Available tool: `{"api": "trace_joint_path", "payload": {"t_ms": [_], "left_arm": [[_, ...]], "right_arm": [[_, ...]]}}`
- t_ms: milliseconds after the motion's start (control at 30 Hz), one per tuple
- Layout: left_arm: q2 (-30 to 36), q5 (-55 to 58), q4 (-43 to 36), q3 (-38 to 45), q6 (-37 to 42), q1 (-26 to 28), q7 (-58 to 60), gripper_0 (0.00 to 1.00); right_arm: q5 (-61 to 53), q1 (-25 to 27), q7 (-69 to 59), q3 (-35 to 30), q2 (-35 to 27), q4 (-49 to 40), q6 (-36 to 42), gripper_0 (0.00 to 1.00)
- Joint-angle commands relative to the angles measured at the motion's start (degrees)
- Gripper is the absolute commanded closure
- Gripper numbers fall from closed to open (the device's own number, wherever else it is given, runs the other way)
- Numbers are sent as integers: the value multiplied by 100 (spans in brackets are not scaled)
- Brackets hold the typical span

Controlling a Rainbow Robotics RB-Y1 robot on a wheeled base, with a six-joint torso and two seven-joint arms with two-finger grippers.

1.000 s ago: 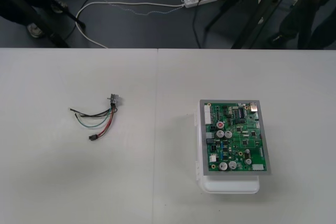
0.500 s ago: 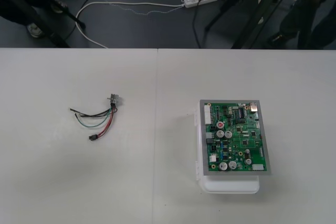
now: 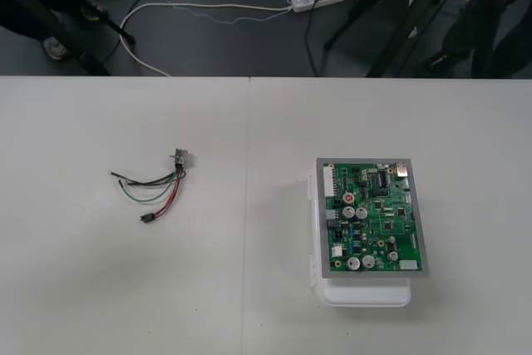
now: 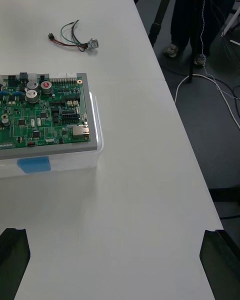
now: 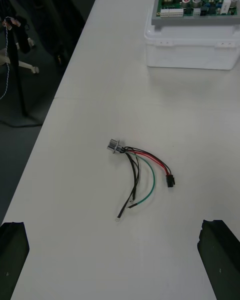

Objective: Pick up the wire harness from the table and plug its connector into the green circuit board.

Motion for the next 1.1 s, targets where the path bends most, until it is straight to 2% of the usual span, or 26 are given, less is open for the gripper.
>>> {"api": "trace_joint_path", "payload": {"t_ms": [33,1100], "left_arm": [[4,2,-3,2,-1,0,0,0],[4,2,-3,2,-1,0,0,0]], "right_arm": [[-4,0,2,0,-3,0,0,0],[-4,0,2,0,-3,0,0,0]]}}
